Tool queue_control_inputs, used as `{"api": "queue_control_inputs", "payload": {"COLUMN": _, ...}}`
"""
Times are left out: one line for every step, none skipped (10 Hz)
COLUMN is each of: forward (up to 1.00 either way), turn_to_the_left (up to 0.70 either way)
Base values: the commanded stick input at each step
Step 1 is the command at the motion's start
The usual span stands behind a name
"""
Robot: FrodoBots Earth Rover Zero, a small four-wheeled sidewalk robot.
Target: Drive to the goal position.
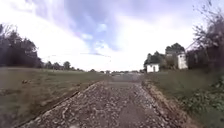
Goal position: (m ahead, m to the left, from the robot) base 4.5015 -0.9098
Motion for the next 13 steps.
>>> {"api": "queue_control_inputs", "payload": {"forward": 0.85, "turn_to_the_left": -0.34}}
{"api": "queue_control_inputs", "payload": {"forward": 0.85, "turn_to_the_left": -0.34}}
{"api": "queue_control_inputs", "payload": {"forward": 0.85, "turn_to_the_left": 0.0}}
{"api": "queue_control_inputs", "payload": {"forward": 0.85, "turn_to_the_left": 0.0}}
{"api": "queue_control_inputs", "payload": {"forward": 0.85, "turn_to_the_left": 0.0}}
{"api": "queue_control_inputs", "payload": {"forward": 0.85, "turn_to_the_left": 0.0}}
{"api": "queue_control_inputs", "payload": {"forward": 0.85, "turn_to_the_left": 0.0}}
{"api": "queue_control_inputs", "payload": {"forward": 0.85, "turn_to_the_left": 0.0}}
{"api": "queue_control_inputs", "payload": {"forward": 0.85, "turn_to_the_left": 0.0}}
{"api": "queue_control_inputs", "payload": {"forward": 0.85, "turn_to_the_left": 0.0}}
{"api": "queue_control_inputs", "payload": {"forward": 0.85, "turn_to_the_left": 0.0}}
{"api": "queue_control_inputs", "payload": {"forward": 0.85, "turn_to_the_left": -0.13}}
{"api": "queue_control_inputs", "payload": {"forward": 0.85, "turn_to_the_left": -0.21}}
